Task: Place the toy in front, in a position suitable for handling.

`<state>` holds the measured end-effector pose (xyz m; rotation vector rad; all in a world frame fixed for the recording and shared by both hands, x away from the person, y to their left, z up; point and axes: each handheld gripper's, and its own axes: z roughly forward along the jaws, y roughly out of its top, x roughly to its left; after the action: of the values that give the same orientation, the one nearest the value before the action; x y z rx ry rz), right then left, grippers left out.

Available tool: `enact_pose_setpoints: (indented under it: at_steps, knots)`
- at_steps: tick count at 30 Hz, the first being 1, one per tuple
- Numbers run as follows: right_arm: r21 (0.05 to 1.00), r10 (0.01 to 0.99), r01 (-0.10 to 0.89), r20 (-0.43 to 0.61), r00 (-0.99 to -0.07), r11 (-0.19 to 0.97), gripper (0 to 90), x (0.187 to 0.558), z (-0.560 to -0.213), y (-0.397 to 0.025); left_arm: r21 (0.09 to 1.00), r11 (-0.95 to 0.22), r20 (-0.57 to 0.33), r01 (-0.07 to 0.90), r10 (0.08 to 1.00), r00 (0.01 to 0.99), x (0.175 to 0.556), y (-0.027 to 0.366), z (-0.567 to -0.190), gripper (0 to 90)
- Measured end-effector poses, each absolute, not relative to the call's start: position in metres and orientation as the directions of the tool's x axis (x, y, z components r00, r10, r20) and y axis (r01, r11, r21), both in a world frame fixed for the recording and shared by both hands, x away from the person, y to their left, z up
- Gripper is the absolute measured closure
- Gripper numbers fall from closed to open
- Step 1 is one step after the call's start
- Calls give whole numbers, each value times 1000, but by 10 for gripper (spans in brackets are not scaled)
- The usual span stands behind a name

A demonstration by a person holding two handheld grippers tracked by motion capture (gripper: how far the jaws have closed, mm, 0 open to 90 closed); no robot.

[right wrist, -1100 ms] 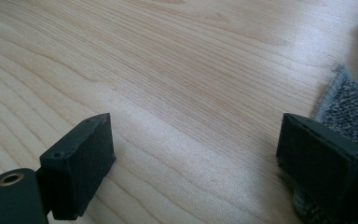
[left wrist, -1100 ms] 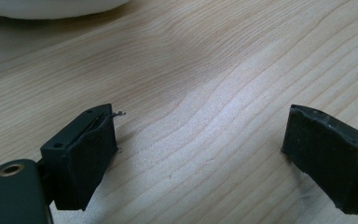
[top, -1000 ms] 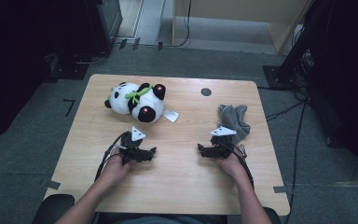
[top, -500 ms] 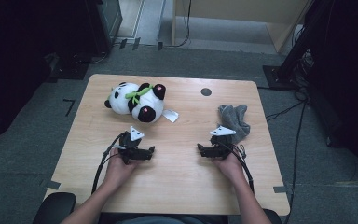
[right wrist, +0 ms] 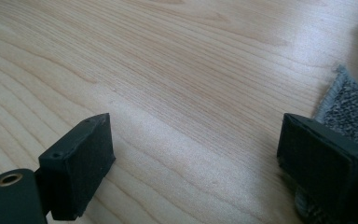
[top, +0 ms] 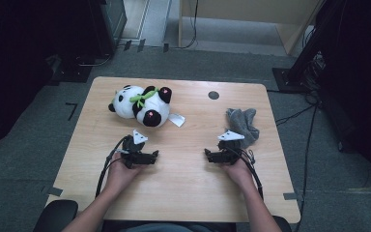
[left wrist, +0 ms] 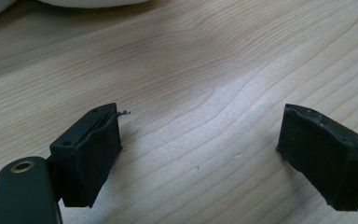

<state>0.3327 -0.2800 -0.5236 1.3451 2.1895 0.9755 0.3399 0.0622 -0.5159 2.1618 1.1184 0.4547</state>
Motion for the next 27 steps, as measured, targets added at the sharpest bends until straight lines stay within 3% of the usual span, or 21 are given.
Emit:
enact_pose_setpoints:
  at_steps: [12,16,27]
  knots:
    - [731,885,613,29,-465,298,105,333,-524,-280,674,-440,-13,593,796,606,343,67,-507,158]
    - [731,885,614,30,-465,298,105,333,-524,-280,701,-419,-40,577,785,618,344,72,-498,245]
    - [730,888,618,31,-458,293,105,332,-523,-280,705,-448,-45,549,744,666,349,80,-476,272]
